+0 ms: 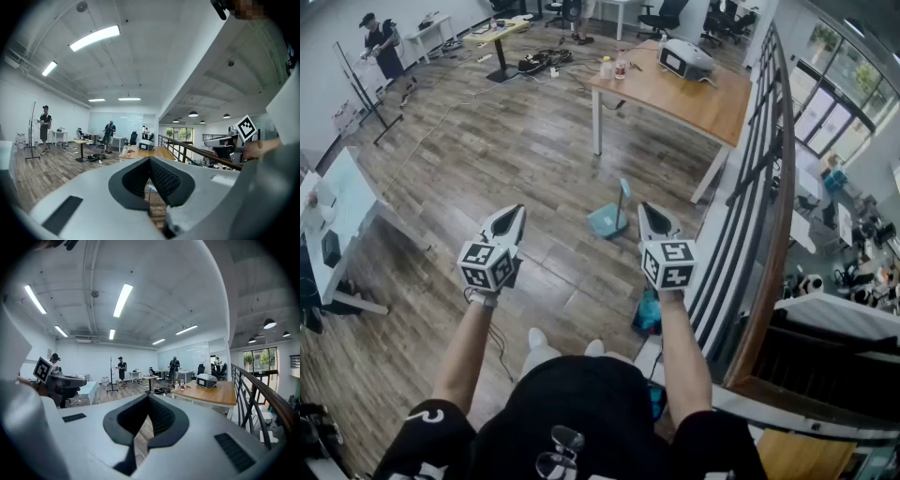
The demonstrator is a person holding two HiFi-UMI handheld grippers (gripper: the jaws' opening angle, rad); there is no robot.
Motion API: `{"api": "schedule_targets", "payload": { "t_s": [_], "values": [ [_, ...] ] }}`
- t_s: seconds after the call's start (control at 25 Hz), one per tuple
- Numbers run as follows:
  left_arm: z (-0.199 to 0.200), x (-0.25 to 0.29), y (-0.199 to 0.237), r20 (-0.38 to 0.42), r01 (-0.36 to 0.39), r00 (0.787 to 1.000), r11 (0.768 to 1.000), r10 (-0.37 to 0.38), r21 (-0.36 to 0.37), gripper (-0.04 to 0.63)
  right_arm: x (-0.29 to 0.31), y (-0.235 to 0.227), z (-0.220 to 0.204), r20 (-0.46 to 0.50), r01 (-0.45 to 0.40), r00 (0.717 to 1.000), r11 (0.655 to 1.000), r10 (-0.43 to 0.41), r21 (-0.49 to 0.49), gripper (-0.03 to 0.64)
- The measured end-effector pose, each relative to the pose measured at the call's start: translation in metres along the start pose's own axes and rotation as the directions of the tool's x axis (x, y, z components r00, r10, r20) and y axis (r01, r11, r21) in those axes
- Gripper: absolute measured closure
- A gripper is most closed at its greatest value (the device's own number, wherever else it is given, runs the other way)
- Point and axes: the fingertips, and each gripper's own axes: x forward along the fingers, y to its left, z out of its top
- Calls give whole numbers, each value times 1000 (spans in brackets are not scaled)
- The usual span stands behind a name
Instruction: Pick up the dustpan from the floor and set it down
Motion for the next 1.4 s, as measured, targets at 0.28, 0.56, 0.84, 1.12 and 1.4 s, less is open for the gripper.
{"api": "schedule_targets", "payload": {
  "t_s": [0.28,0.56,0.84,1.12,1.4],
  "values": [
    [-5,3,2,1,12,1000,1000,-12,25,597,4,0,-3,-18,-12,1000,1000,12,-4,620],
    [-8,14,-2,-4,9,1000,1000,-9,19,597,11,-13,-9,-31,-13,999,1000,14,28,621],
    [-6,31,-5,-3,18,1000,1000,-18,11,597,26,-23,-6,-41,-20,999,999,22,32,621],
    [-2,58,12,-3,28,1000,1000,-28,8,597,56,-28,-2,-45,-20,999,999,21,39,621],
    [3,115,34,-7,50,999,999,-50,-10,597,101,-55,-3,-68,-8,998,999,11,38,621]
  ]
}}
